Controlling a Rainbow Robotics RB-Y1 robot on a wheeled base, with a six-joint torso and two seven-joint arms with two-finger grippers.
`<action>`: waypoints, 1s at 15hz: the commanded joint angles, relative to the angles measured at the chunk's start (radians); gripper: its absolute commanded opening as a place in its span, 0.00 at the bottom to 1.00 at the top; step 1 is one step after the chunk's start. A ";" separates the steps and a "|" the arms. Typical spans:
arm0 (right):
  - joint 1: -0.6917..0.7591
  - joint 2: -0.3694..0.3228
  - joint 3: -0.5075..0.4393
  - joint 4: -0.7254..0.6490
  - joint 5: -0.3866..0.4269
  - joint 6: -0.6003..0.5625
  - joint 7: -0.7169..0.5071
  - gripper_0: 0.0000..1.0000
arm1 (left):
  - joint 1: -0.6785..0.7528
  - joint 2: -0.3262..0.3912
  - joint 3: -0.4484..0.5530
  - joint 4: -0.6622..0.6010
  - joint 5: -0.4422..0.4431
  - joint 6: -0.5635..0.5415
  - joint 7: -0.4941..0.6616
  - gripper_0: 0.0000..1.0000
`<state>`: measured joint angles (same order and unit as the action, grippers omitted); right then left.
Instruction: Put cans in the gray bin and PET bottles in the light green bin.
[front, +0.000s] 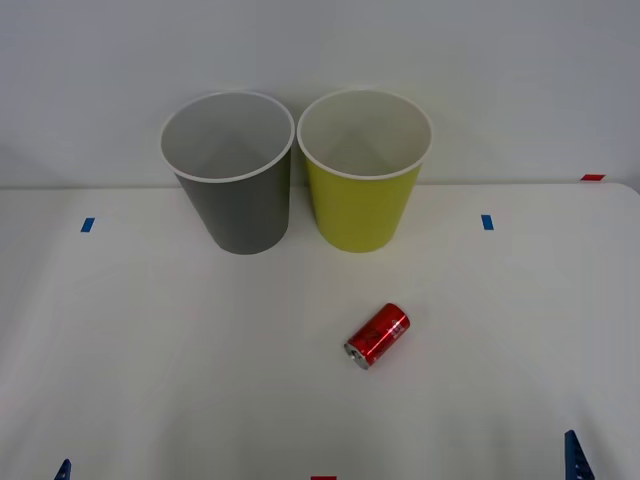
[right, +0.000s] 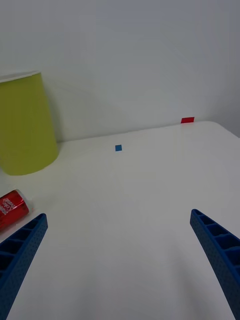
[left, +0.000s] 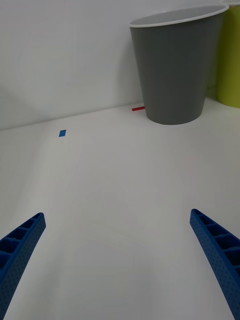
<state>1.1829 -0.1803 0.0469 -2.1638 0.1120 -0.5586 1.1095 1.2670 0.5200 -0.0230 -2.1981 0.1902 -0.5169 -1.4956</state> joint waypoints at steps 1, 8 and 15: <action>0.000 0.015 -0.033 -0.128 -0.068 0.175 0.012 0.99 | 0.000 0.000 0.000 0.000 0.000 0.000 0.000 1.00; -0.123 -0.192 -0.064 -0.281 -0.183 0.513 0.000 0.99 | 0.000 0.000 0.000 0.000 0.000 0.000 0.000 1.00; -0.209 -0.390 -0.091 -0.295 -0.345 0.649 -0.040 0.97 | 0.000 0.000 0.000 0.000 0.000 0.000 0.000 1.00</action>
<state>0.9809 -0.5617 -0.0334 -2.4485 -0.2211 0.0462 1.0726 1.2670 0.5200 -0.0230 -2.1982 0.1902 -0.5169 -1.4956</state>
